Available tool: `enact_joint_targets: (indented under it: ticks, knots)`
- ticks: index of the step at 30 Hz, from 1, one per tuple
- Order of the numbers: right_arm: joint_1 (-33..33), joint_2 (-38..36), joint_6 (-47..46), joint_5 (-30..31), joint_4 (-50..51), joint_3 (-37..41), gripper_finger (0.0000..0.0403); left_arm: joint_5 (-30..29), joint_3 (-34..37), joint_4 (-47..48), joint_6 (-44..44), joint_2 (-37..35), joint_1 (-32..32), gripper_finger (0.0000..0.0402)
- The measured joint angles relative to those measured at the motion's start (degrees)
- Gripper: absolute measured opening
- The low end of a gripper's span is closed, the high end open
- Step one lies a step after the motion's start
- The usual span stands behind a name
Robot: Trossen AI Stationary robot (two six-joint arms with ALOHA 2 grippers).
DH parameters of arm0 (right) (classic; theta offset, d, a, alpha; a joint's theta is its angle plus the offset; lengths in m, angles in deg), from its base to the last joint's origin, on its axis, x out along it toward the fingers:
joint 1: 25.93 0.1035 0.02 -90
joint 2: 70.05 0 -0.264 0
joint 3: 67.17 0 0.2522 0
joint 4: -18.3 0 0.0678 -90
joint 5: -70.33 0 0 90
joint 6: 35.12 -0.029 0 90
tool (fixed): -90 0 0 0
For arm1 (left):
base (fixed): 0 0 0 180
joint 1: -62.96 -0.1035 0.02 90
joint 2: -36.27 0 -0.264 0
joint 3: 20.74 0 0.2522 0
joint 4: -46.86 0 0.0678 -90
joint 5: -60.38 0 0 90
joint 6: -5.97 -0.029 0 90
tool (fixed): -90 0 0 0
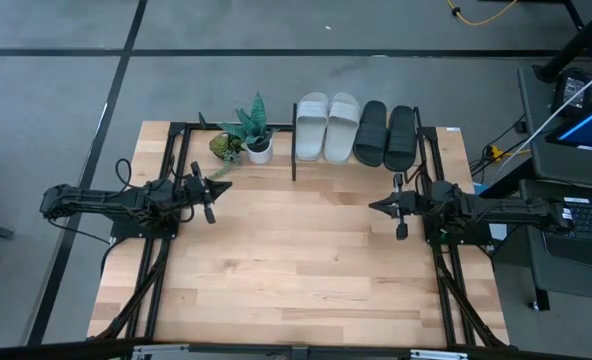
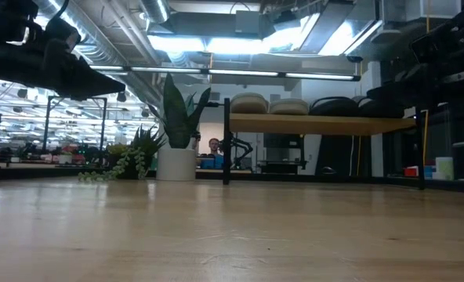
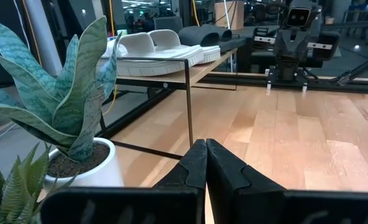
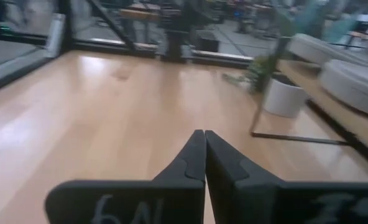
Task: Pick and place slides into the shelf
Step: Return to Home Position
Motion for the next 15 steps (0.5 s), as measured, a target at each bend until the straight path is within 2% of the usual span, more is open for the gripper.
enact_joint_targets:
  ticks: [3, 7, 15]
  knots:
    - [0.0, 0.0, -0.2, 3.9, 0.1, 0.0, 0.0004, 0.0, 0.0, 0.0, 0.0, 0.0, 0.0, 0.0000]
    - [0.0, 0.0, -2.4, 4.6, 0.1, 0.0, 0.0005, 0.0, 0.0, 0.0, 0.0, 0.0, 0.0, 0.0000]
    - [0.0, 0.0, -17.1, 4.4, 0.8, 0.0, 0.0009, 0.0, 0.0, 0.0, 0.0, 0.0, 0.0, 0.0000]
